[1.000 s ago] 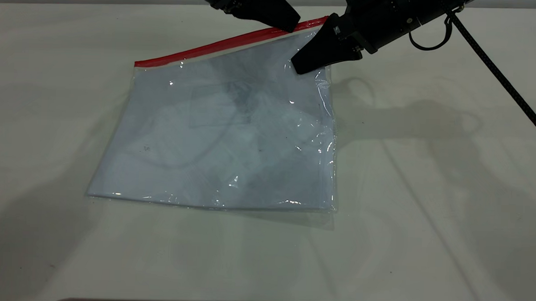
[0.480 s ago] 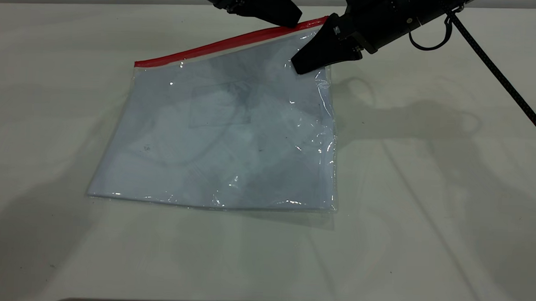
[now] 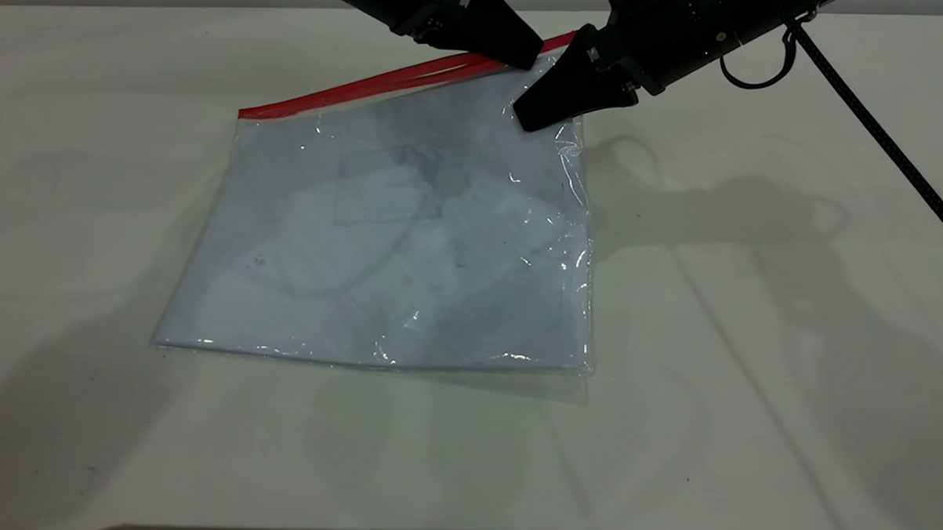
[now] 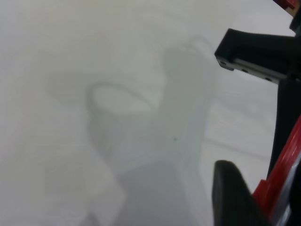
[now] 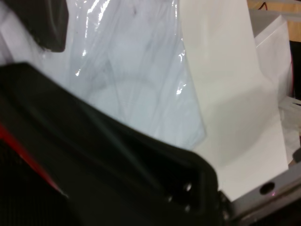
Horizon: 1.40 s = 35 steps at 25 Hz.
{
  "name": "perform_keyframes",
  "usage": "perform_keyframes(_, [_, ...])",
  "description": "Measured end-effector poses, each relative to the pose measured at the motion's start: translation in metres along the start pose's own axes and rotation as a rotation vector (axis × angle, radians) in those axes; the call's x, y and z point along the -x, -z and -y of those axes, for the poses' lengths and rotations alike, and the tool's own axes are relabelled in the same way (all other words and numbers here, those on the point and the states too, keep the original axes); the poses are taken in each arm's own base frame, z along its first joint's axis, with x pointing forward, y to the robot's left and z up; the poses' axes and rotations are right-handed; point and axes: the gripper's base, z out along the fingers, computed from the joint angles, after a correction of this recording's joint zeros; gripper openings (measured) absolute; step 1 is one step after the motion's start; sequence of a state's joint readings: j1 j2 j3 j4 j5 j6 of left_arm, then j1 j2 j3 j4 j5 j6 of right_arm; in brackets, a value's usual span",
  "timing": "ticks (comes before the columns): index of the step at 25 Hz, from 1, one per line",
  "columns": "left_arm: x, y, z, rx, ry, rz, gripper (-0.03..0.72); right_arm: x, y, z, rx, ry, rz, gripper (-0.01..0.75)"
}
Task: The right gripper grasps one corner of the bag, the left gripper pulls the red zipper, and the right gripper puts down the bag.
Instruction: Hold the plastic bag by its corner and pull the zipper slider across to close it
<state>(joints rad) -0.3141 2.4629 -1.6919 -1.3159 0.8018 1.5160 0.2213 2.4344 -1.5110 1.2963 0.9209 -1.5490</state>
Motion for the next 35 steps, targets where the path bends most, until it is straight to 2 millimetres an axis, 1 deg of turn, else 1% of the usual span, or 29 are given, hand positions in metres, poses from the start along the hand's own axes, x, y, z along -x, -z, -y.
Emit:
perform_keyframes(4, [0.002, 0.000, -0.001, 0.011, -0.004, 0.017, 0.146, 0.000, 0.000, 0.000, 0.000, 0.000, 0.000, 0.034])
perform_keyframes(5, [0.002, 0.000, -0.001, 0.011, -0.004, 0.017, 0.116, 0.000, 0.000, 0.000, 0.000, -0.001, 0.001, 0.034])
perform_keyframes(8, [0.001, 0.000, -0.001, 0.011, -0.013, 0.016, 0.072, 0.000, 0.000, 0.000, -0.003, -0.001, 0.001, 0.034])
perform_keyframes(22, [0.001, 0.000, -0.002, 0.019, -0.040, 0.017, 0.063, 0.000, 0.000, 0.000, -0.004, -0.003, 0.004, 0.034])
perform_keyframes(35, [-0.001, 0.014, -0.012, 0.025, -0.014, 0.039, 0.061, 0.007, 0.000, 0.000, -0.003, -0.027, 0.050, 0.034])
